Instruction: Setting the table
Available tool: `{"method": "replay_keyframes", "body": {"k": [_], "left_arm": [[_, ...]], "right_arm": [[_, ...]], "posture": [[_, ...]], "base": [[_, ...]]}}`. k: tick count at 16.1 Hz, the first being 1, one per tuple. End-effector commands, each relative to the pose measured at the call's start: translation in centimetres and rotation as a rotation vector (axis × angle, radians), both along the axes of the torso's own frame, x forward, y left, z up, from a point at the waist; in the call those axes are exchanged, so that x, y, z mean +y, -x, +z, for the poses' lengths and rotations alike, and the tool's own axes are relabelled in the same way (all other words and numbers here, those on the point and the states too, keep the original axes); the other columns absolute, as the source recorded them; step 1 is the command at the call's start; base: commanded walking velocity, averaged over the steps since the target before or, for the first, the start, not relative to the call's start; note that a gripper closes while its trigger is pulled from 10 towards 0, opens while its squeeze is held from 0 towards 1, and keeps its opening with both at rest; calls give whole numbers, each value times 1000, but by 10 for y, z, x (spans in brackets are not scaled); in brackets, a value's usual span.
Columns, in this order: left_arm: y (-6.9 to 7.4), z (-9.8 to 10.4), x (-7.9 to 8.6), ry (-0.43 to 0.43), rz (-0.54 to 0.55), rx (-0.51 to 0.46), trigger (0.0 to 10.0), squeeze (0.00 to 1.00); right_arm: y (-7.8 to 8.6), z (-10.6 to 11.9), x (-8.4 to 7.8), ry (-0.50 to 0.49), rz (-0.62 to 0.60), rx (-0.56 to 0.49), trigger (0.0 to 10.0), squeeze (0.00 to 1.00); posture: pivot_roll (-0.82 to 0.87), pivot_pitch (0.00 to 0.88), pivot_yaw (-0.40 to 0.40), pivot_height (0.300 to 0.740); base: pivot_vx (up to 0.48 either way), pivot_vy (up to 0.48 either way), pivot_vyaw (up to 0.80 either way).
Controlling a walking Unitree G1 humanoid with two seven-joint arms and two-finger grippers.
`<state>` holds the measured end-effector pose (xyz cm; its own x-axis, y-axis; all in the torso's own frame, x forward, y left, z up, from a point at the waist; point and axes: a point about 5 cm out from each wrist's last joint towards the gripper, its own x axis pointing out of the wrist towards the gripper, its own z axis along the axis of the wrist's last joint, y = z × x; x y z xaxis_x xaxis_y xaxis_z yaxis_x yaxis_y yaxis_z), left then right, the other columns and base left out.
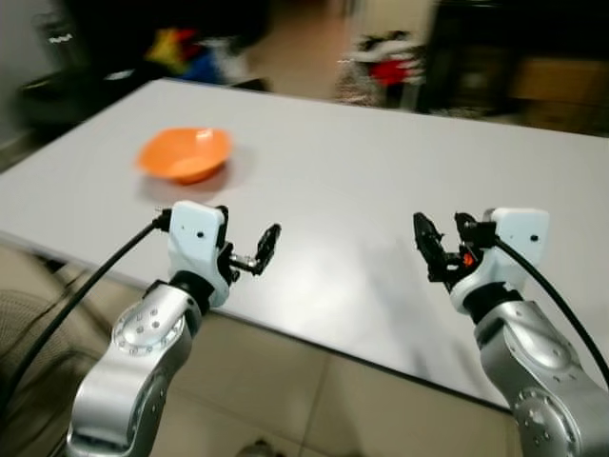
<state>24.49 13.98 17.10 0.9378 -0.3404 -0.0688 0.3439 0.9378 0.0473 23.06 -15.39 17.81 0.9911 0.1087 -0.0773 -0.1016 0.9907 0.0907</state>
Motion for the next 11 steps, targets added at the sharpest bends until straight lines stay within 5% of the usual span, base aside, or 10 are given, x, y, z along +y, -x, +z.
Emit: {"method": "replay_keyframes", "body": {"k": [1, 11], "left_arm": [[0, 4, 3, -33, 19, -27, 10000, 0], [-8, 10, 8, -51, 72, -58, 10000, 0]], "right_arm": [[0, -2, 2, -14, 16, 6, 10000, 0], [-4, -1, 7, -51, 67, -14, 10000, 0]], "posture": [[67, 0, 63, 740], [67, 0, 70, 740]], "base": [[0, 0, 800], [0, 0, 800]]}}
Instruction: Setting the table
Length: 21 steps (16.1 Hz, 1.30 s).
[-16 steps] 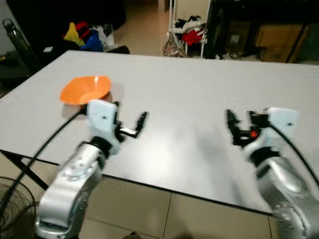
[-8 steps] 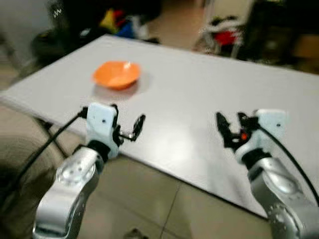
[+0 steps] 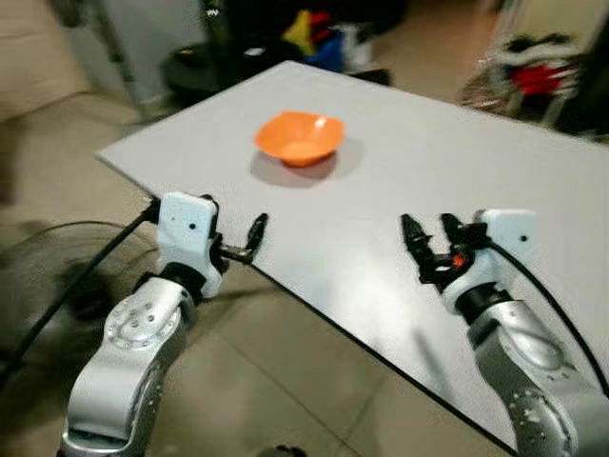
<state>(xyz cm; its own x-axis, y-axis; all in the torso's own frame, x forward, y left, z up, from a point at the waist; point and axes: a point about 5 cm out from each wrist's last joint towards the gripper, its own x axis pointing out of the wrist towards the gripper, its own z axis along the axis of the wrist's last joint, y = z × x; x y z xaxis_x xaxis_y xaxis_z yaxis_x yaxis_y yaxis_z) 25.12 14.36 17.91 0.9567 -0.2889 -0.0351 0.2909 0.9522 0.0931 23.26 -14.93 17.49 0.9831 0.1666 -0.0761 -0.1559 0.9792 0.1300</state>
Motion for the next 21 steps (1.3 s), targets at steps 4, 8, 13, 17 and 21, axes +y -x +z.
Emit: {"method": "replay_keyframes", "body": {"k": [4, 8, 13, 17, 21], "left_arm": [[-6, 2, 6, -9, 55, -20, 10000, 0], [-1, 0, 12, -31, 81, -2, 10000, 0], [-5, -3, 13, -33, 92, -10, 10000, 0], [-2, -5, 10, -13, 89, -33, 10000, 0], [6, 0, 18, -27, 98, -46, 10000, 0]], "right_arm": [[-7, 4, 4, -16, 36, -26, 10000, 0], [-9, 1, 1, -22, 0, -20, 10000, 0], [-5, 1, 0, -13, -13, -24, 10000, 0], [-7, 1, -6, -6, -25, -40, 10000, 0], [-10, 2, 6, -14, 62, -44, 10000, 0]], "posture": [[73, 0, 62, 740], [93, 0, 60, 740], [67, 0, 71, 740], [81, 0, 59, 740], [117, 0, 31, 740]], "base": [[0, 0, 800], [0, 0, 800], [0, 0, 800], [0, 0, 800], [0, 0, 800]]}}
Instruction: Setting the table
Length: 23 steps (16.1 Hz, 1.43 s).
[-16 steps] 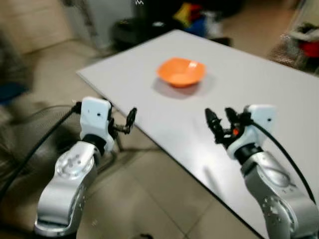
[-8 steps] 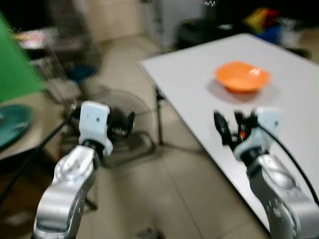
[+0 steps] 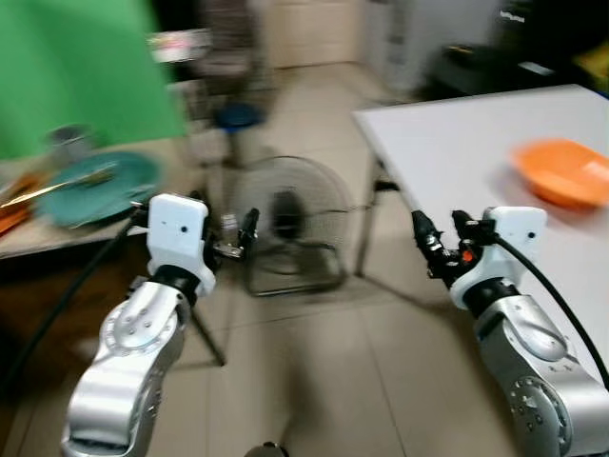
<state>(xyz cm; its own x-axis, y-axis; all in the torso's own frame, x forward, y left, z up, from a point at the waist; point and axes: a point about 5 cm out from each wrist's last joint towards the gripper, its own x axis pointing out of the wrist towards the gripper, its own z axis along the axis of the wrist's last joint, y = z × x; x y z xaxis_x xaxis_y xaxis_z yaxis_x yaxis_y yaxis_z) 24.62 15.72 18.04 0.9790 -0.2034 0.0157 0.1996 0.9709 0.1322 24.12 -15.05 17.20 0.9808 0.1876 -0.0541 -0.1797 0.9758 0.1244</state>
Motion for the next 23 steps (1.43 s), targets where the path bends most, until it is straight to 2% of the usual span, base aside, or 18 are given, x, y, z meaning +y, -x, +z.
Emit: {"method": "replay_keyframes", "body": {"k": [1, 7, 11, 17, 21, 23], "left_arm": [[2, -2, 5, -2, 11, 11, 10000, 0], [0, 0, 5, 5, 13, 0, 10000, 0], [4, 1, 3, 2, 1, 4, 10000, 0], [6, 1, 9, -9, 11, 16, 10000, 0], [7, 1, 7, -7, 9, 11, 10000, 0], [10, 2, 6, -18, -15, 15, 10000, 0]], "right_arm": [[-1, 4, 8, -14, 49, -19, 10000, 0], [-4, 3, 12, -9, 78, -18, 10000, 0], [-6, -1, 12, -45, 72, 7, 10000, 0], [-3, -4, 21, -19, 140, 15, 10000, 0], [-7, -1, 20, -18, 135, -6, 10000, 0], [-8, -2, 22, -32, 139, -1, 10000, 0]], "posture": [[117, 0, 31, 740], [114, 0, 27, 740], [139, 0, 23, 740], [145, 0, 14, 740], [153, 0, 10, 740], [161, 0, 11, 740]], "base": [[0, 0, 800], [126, 0, 800], [268, 0, 0], [274, 0, 0], [277, 0, 800], [276, 0, 0]]}}
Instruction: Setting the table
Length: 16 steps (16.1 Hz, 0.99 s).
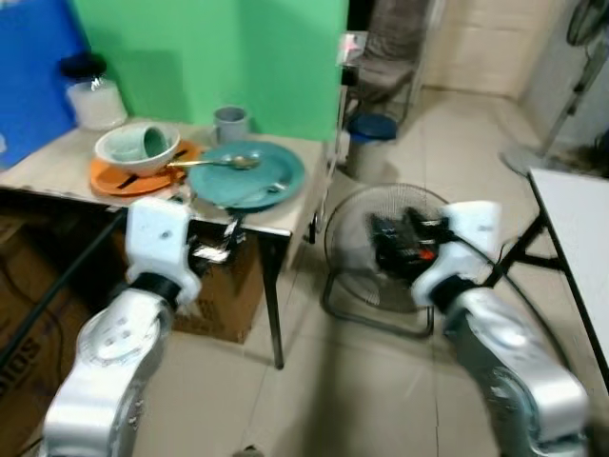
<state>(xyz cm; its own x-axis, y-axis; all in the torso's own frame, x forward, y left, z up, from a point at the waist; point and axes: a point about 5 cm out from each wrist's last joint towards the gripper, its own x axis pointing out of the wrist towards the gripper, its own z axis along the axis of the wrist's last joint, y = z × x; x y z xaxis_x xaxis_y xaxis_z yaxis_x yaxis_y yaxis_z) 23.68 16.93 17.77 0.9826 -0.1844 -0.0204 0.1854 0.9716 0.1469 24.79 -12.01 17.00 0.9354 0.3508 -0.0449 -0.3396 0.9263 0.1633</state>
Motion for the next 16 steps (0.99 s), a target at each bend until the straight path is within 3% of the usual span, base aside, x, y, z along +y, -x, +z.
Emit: {"method": "replay_keyframes", "body": {"k": [1, 16], "left_arm": [[0, 5, -5, 1, -33, -17, 10000, 0], [-7, 1, -9, 22, -64, -3, 10000, 0]], "right_arm": [[-1, 0, -9, 0, -34, 0, 10000, 0], [1, -1, -18, 5, -98, 7, 10000, 0]], "posture": [[164, 0, 12, 740], [120, 0, 36, 740]], "base": [[277, 0, 0], [285, 0, 0]]}}
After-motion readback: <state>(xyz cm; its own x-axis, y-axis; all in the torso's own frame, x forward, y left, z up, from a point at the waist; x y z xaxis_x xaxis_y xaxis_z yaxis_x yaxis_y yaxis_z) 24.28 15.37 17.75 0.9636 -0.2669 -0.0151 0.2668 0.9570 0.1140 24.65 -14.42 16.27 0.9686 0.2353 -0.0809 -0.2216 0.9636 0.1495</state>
